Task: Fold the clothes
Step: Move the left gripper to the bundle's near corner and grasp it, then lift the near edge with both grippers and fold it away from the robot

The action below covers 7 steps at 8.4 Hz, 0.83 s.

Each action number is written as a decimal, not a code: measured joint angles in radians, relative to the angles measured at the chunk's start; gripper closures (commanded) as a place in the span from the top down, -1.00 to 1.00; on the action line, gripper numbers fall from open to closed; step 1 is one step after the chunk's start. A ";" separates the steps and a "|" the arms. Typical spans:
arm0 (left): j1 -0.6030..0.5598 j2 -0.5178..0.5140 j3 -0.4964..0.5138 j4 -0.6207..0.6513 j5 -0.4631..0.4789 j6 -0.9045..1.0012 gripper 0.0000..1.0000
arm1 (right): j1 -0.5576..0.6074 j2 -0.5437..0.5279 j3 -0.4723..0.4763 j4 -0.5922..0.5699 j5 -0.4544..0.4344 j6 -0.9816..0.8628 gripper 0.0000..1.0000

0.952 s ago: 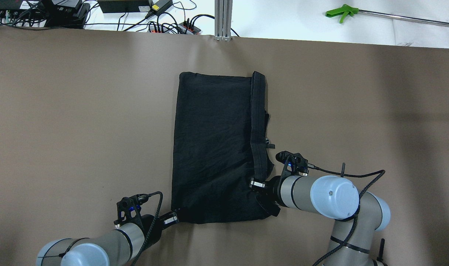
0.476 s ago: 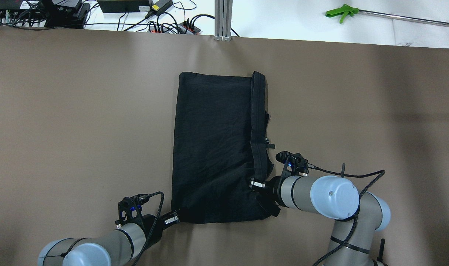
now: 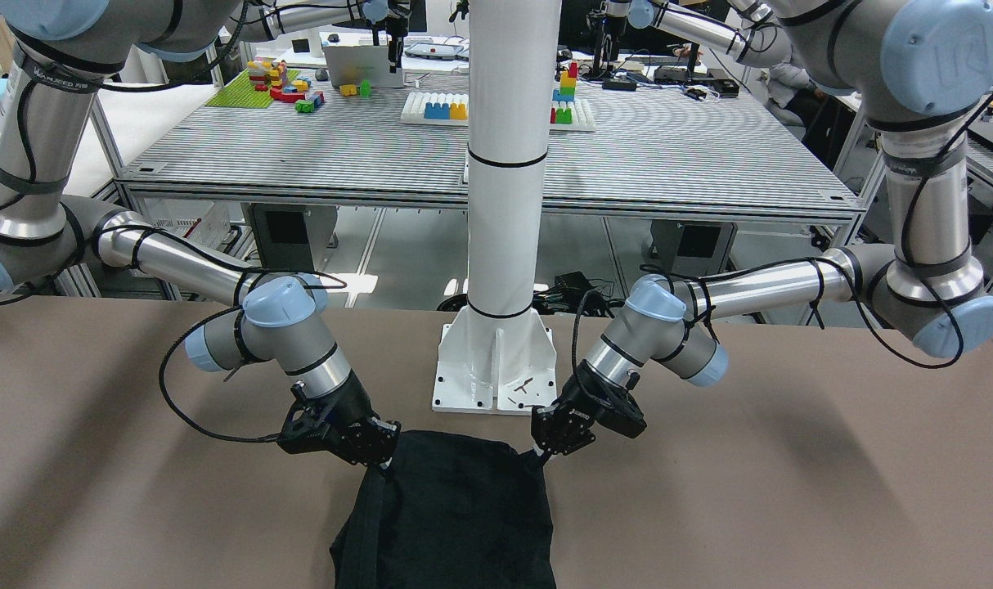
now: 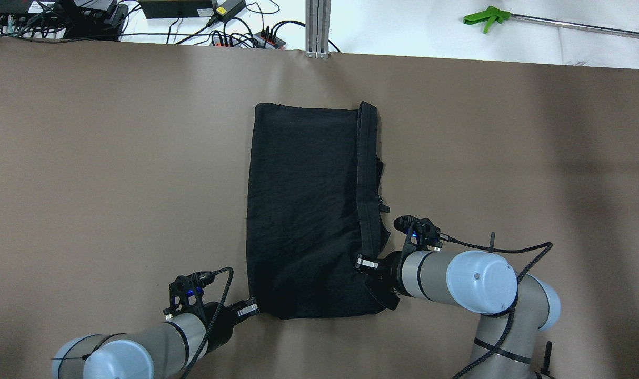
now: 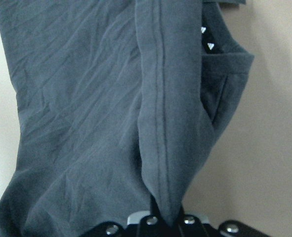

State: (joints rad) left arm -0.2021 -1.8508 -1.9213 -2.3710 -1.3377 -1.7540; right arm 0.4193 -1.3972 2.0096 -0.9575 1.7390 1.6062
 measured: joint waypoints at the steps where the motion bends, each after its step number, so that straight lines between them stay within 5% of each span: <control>1: 0.002 0.000 -0.026 0.001 0.001 0.000 -1.00 | -0.017 -0.034 0.037 -0.001 0.004 0.009 -1.00; 4: 0.017 -0.031 -0.044 0.002 0.003 -0.005 -1.00 | -0.055 -0.064 0.072 -0.004 0.006 0.043 -1.00; 7: -0.087 -0.107 0.008 0.013 -0.039 -0.001 -1.00 | 0.006 0.021 0.007 -0.073 0.002 0.033 -1.00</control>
State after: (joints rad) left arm -0.2894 -1.9580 -1.9130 -2.3578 -1.3771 -1.7548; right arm 0.4254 -1.3758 2.0168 -1.0304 1.7414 1.6396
